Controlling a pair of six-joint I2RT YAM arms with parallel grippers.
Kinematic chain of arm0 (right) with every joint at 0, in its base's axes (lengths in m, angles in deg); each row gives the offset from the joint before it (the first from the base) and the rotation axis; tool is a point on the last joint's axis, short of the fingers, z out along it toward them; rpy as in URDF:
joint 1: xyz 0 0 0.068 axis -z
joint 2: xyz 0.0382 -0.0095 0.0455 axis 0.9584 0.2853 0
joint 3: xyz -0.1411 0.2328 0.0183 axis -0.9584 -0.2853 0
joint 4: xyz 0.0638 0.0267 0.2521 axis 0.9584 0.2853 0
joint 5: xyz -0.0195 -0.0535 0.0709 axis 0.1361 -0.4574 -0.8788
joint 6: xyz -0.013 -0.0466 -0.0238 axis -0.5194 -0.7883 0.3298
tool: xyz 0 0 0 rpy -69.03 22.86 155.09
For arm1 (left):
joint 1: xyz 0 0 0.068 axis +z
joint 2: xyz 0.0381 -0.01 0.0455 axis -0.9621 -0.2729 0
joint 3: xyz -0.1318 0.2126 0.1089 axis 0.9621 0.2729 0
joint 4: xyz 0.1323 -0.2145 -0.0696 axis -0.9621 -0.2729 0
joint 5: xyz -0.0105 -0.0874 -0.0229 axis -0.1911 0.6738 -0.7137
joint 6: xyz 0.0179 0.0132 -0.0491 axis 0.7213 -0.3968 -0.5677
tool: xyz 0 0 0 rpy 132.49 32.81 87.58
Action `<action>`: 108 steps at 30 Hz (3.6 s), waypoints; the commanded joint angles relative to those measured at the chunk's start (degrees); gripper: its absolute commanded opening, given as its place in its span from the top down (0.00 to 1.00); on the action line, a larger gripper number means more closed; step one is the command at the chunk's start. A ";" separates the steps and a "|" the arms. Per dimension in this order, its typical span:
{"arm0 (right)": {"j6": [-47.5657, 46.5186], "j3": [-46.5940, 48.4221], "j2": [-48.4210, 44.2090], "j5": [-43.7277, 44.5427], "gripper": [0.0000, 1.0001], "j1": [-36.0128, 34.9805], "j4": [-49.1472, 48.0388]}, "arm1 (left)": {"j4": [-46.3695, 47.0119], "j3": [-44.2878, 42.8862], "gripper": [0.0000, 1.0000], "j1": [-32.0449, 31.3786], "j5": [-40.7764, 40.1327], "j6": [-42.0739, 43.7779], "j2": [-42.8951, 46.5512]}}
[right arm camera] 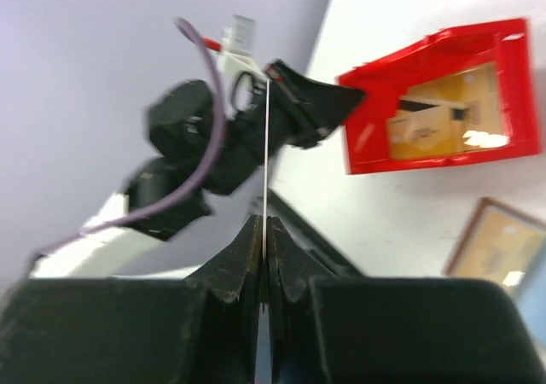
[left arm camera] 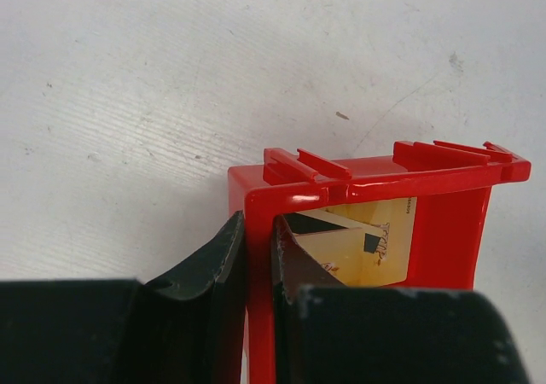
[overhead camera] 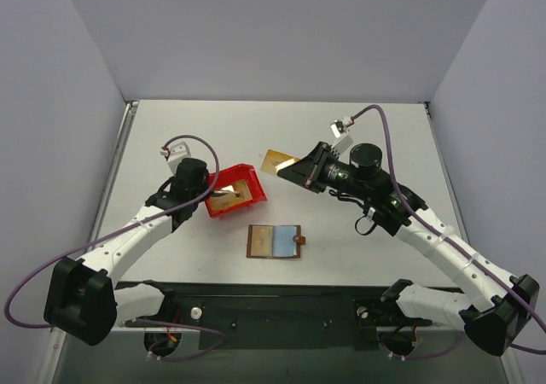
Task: Put the credit cards into the card holder
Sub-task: Place the storage box at the center of the board, then insert the credit card into the card holder.
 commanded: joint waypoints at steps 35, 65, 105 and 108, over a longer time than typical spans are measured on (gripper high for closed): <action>55.69 -9.09 5.64 -23.96 1.00 8.20 -42.15 | 2.65 -6.42 0.50 8.07 4.69 2.06 -6.53; -38.71 6.38 -0.68 -42.95 1.00 7.41 30.71 | 13.96 -19.44 0.30 8.78 88.33 8.93 6.83; -41.26 6.91 -7.88 -32.26 0.68 5.73 30.46 | 12.04 -21.19 1.00 -16.80 88.19 14.90 -5.12; -39.60 6.12 -10.26 -25.40 0.61 5.91 27.48 | 19.92 -19.17 1.00 -16.10 85.73 10.08 -3.46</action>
